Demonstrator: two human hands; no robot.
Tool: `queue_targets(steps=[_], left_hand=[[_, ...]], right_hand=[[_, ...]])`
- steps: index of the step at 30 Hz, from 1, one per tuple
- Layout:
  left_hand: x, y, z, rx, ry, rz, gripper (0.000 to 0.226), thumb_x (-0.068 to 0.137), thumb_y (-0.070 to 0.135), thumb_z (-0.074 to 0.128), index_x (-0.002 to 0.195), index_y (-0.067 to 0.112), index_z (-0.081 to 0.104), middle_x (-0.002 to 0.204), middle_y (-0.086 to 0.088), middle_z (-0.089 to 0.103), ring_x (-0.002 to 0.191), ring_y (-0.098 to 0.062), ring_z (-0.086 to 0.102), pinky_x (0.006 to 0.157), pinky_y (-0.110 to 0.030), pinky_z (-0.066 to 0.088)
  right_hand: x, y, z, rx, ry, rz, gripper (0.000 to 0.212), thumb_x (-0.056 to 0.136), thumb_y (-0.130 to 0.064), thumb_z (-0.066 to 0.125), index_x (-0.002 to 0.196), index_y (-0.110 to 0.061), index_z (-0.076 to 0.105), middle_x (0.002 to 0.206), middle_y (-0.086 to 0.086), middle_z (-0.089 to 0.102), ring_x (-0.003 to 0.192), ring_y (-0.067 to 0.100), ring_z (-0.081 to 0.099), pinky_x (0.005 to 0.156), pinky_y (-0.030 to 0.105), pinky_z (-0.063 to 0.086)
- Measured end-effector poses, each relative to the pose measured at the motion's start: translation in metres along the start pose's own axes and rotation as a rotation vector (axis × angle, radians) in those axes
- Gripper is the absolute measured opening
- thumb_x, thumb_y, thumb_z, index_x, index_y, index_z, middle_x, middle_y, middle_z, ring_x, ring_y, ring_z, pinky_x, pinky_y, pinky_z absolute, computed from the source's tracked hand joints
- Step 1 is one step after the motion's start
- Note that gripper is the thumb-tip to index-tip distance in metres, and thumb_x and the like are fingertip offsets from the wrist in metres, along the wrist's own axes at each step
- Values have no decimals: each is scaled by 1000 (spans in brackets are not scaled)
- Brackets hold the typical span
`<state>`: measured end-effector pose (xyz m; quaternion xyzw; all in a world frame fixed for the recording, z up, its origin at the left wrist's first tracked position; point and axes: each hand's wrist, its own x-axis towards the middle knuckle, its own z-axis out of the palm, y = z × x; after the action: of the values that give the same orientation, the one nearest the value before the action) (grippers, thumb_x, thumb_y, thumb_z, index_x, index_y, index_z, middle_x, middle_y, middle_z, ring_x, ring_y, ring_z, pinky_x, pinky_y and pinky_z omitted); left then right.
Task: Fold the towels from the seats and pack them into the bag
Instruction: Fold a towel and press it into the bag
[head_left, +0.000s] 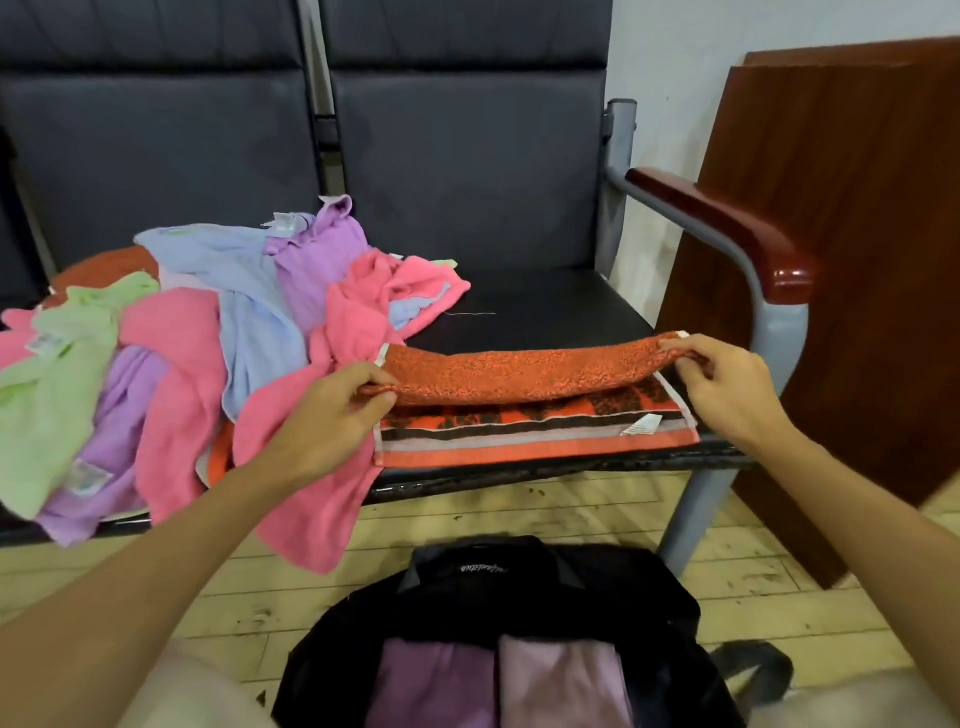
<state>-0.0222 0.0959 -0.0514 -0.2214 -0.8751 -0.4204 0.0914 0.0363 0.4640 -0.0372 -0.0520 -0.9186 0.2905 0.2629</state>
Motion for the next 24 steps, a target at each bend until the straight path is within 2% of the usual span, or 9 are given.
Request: queue_targets(steps=[4, 7, 10, 12, 14, 16, 18, 20, 24], left_hand=[[-9, 1, -5, 136, -175, 47, 23, 85, 10, 69, 85, 34, 67, 97, 10, 68, 89, 6, 58, 80, -5, 40], [-12, -3, -4, 209, -340, -32, 32, 86, 25, 68, 65, 50, 68, 97, 17, 66, 93, 1, 59, 88, -21, 43], [-10, -5, 5, 139, -246, -109, 25, 92, 20, 61, 80, 36, 76, 94, 14, 69, 90, -9, 63, 86, -26, 46], [-4, -7, 13, 211, -116, -144, 14, 91, 10, 61, 95, 15, 74, 97, 4, 66, 89, -13, 59, 84, -24, 43], [4, -14, 22, 255, -37, -211, 16, 86, 6, 66, 102, 5, 68, 105, -8, 63, 96, -20, 58, 88, -27, 43], [13, -18, 27, 250, 7, -331, 25, 82, 11, 72, 104, 3, 63, 105, -14, 61, 100, -27, 60, 86, -32, 46], [18, -15, 32, 235, -9, -393, 26, 81, 15, 74, 97, -2, 63, 89, -12, 64, 88, -26, 64, 71, -28, 43], [21, -12, 39, 213, -36, -435, 28, 81, 18, 74, 99, -3, 66, 82, -10, 67, 74, -21, 63, 64, -24, 39], [29, -10, 42, 126, -91, -596, 30, 78, 22, 76, 99, 3, 69, 95, -12, 72, 84, -24, 68, 78, -33, 54]], right_hand=[[-14, 10, -10, -129, -251, 26, 26, 95, -8, 53, 113, -14, 71, 108, -3, 67, 98, 11, 56, 82, 15, 33], [-23, 17, -11, -193, -427, 107, 27, 99, -21, 51, 117, -14, 70, 121, 1, 67, 117, 21, 57, 91, 25, 36], [-24, 19, -8, -163, -402, 176, 35, 102, -35, 44, 109, -17, 73, 109, 4, 71, 104, 23, 60, 83, 28, 38], [-20, 22, -2, -204, -352, 172, 32, 101, -30, 47, 104, -12, 74, 100, 6, 70, 95, 24, 61, 76, 27, 36], [-15, 25, 7, -223, -256, 182, 23, 98, -20, 53, 101, -7, 72, 100, 6, 68, 98, 26, 61, 81, 27, 38], [-9, 32, 16, -184, -162, 242, 19, 94, -19, 60, 104, -5, 68, 106, 11, 67, 102, 28, 60, 89, 33, 44], [-3, 38, 23, -156, -145, 372, 31, 92, -29, 63, 109, -4, 62, 108, 16, 65, 105, 32, 59, 90, 39, 46], [2, 41, 28, -186, -191, 502, 43, 89, -47, 63, 102, -6, 62, 103, 15, 66, 101, 34, 60, 89, 42, 48], [7, 32, 31, -277, -283, 618, 50, 85, -63, 57, 80, -14, 56, 95, 8, 62, 104, 33, 58, 99, 46, 40]])
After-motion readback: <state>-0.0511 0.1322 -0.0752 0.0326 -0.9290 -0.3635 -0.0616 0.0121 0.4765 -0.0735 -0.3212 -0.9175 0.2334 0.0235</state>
